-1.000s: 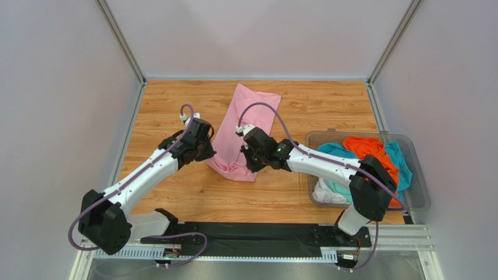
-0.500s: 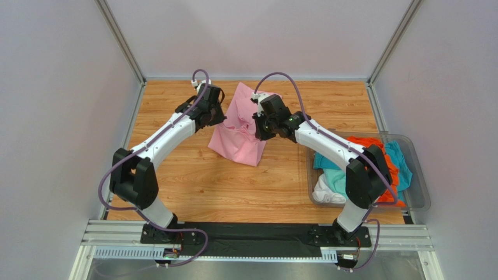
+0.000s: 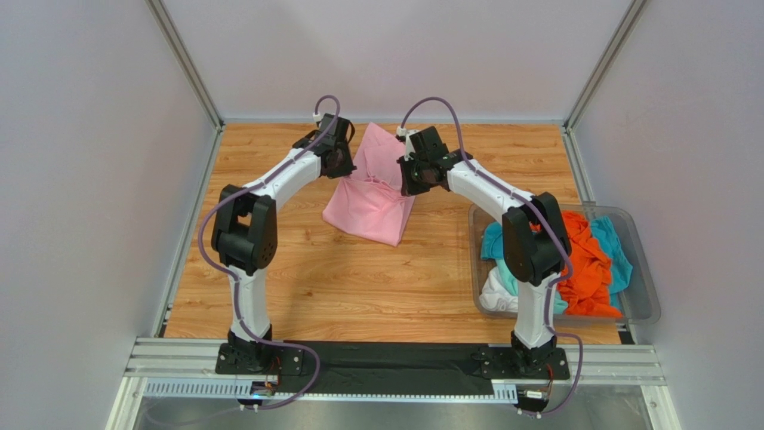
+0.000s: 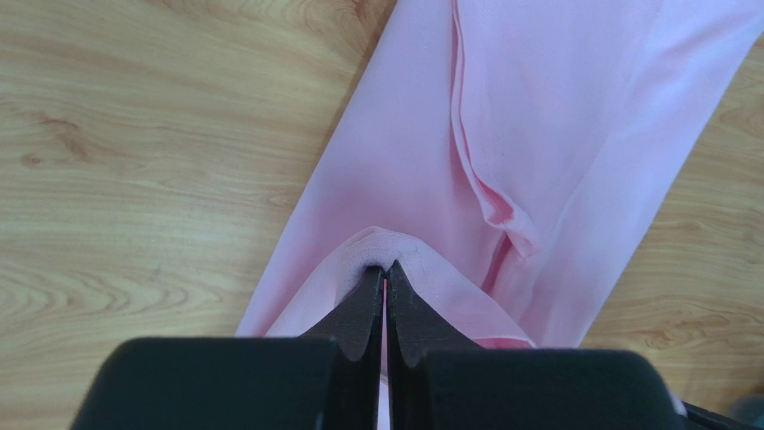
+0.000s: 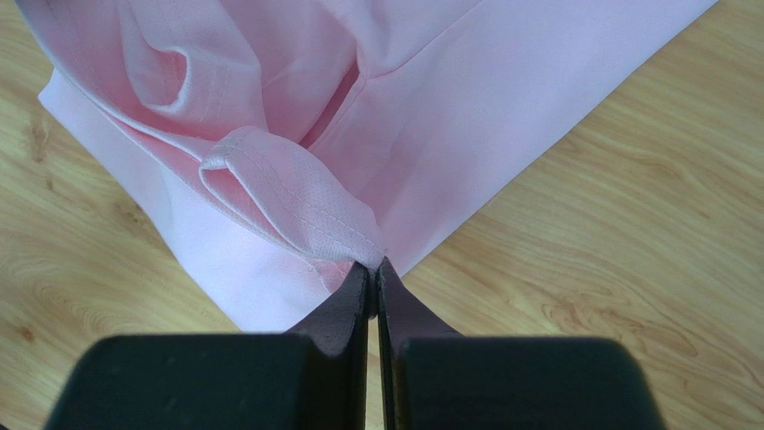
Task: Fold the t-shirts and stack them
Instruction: Fold the tshirt
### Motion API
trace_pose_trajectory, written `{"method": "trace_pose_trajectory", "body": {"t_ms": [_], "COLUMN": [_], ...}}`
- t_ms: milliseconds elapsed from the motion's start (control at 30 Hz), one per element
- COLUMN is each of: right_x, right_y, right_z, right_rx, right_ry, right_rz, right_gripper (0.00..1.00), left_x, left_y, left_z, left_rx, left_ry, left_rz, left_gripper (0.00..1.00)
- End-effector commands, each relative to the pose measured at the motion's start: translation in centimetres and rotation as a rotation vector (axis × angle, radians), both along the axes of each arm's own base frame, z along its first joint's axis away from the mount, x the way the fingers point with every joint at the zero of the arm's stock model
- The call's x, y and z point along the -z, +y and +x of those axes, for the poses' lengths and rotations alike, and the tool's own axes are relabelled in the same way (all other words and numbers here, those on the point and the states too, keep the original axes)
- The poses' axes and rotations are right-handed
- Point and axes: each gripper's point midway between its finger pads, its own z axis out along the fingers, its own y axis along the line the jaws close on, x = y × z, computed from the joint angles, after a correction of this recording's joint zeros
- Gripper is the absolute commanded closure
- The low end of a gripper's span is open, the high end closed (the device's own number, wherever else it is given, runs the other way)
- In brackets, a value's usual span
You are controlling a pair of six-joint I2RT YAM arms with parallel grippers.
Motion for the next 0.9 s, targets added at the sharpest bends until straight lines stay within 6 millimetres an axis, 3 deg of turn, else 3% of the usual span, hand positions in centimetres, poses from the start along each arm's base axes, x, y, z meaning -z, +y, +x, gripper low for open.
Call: {"method": "trace_pose_trajectory", "body": {"t_ms": [0, 200, 267, 333, 400, 433, 500, 567, 600, 667, 700, 733, 800, 867], "right_x": [-0.2, 1.8, 1.7, 1.5, 1.1, -0.1, -1.3, -2.8, -3.2, -3.7, -3.6, -3.5, -3.0, -2.6], "right_y": [0.6, -0.2, -0.6, -1.1, -1.7, -1.5, -2.0, -2.1, -2.0, -1.5, -1.0, -0.2, 1.3, 2.9], "right_z": [2.2, 4.8, 5.9, 6.7, 6.9, 7.3, 7.0, 6.2, 5.7, 4.1, 3.3, 2.4, 1.0, 0.6], "right_rx": [-0.034, 0.002, 0.016, 0.037, 0.047, 0.044, 0.047, 0.047, 0.04, 0.022, 0.007, -0.015, -0.047, -0.061], "right_ry": [-0.037, -0.031, -0.042, -0.046, -0.049, -0.074, -0.077, -0.093, -0.096, -0.093, -0.085, -0.075, -0.045, -0.008], "right_rz": [0.018, 0.019, 0.019, 0.012, -0.011, -0.013, -0.027, -0.017, -0.012, 0.0, 0.011, 0.028, 0.105, 0.185], "right_gripper": [1.0, 0.96, 0.89, 0.72, 0.56, 0.43, 0.32, 0.27, 0.16, 0.07, 0.02, 0.0, 0.0, 0.0], "left_x": [-0.6, 1.3, 1.8, 1.7, 0.9, 0.0, -2.1, -3.6, -5.2, -5.1, -6.1, -5.1, -5.2, -3.4], "left_y": [-0.2, -0.5, -0.6, -0.5, -0.3, -0.4, -0.3, -0.1, 0.0, 0.3, 0.4, 0.6, 0.3, 0.1], "left_z": [2.0, 3.4, 3.8, 4.2, 4.3, 4.6, 4.5, 4.0, 3.6, 2.4, 1.8, 0.9, 0.0, -1.4], "left_rx": [0.041, 0.063, 0.067, 0.067, 0.065, 0.065, 0.067, 0.064, 0.062, 0.053, 0.054, 0.058, 0.074, 0.079], "left_ry": [-0.037, -0.03, -0.025, -0.021, -0.027, -0.047, -0.078, -0.093, -0.118, -0.101, -0.116, -0.09, -0.091, -0.037], "left_rz": [-0.017, -0.006, -0.001, 0.004, 0.014, 0.01, 0.004, -0.001, -0.014, -0.022, -0.035, -0.033, -0.064, -0.088], "left_gripper": [1.0, 1.0, 1.0, 1.0, 0.82, 0.72, 0.28, 0.01, 0.0, 0.0, 0.0, 0.0, 0.0, 0.0]}}
